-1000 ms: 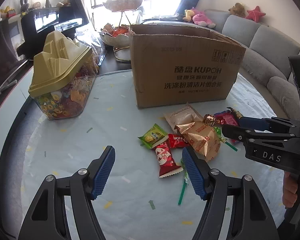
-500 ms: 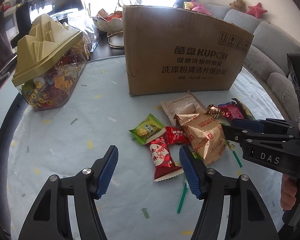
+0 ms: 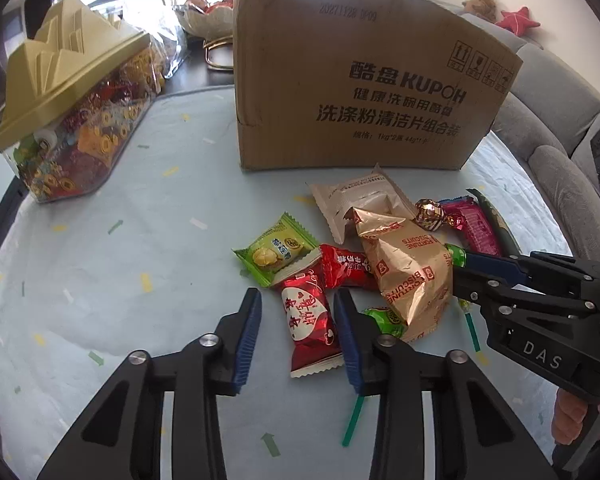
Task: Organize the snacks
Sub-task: 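Grasp the red-white candy packet with left tool while right tool grasps green lollipop, then lower both held snacks into the cardboard box and open both tools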
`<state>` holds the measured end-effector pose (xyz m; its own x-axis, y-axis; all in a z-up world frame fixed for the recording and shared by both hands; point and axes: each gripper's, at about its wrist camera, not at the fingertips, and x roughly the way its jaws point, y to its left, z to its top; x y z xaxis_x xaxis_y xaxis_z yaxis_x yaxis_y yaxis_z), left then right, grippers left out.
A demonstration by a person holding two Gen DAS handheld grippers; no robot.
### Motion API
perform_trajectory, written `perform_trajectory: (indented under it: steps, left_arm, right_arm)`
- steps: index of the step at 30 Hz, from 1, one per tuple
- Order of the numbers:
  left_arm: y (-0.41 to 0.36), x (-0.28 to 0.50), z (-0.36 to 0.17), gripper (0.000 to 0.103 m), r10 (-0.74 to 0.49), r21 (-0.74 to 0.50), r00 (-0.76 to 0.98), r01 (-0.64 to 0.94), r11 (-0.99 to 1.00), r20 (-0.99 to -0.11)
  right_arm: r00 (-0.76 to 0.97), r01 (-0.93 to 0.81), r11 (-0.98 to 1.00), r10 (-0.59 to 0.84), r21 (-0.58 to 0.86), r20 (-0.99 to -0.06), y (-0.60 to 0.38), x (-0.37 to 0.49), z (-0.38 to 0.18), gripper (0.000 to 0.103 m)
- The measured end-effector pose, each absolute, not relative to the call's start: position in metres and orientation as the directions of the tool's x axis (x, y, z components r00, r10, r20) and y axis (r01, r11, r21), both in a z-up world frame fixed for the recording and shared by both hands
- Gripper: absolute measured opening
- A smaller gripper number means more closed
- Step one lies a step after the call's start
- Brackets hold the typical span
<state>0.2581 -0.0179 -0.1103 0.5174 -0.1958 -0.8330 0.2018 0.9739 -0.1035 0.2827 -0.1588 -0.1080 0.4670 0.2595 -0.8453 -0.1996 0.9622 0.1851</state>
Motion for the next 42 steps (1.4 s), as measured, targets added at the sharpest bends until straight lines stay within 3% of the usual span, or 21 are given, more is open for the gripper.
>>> perform_trajectory:
  steps: [2,5,26,42]
  left_arm:
    - [-0.018,0.258,-0.112,0.025,-0.208,-0.117,0.507,0.206,0.971,-0.836]
    - [-0.02,0.256,-0.111,0.023,-0.202,-0.113,0.513,0.2,0.973,-0.834]
    - [-0.015,0.211,-0.036,0.022,-0.235,-0.119,0.662,0.216,0.969,-0.712]
    - [-0.024,0.238,0.046,0.022,-0.245,-0.083,0.769,0.244,0.966,-0.59]
  right_arm:
    - [0.469,-0.201,0.963,0.254,0.178,-0.846,-0.155,0.283,-0.109,0.026]
    - [0.469,-0.202,0.962,0.258,0.182,-0.845,-0.154,0.281,-0.108,0.026]
    - [0.598,-0.218,0.959,0.277,0.18,-0.752,-0.173,0.242,-0.042,0.026]
    - [0.718,-0.214,0.96,0.281,0.182,-0.637,-0.18,0.263,0.036,0.026]
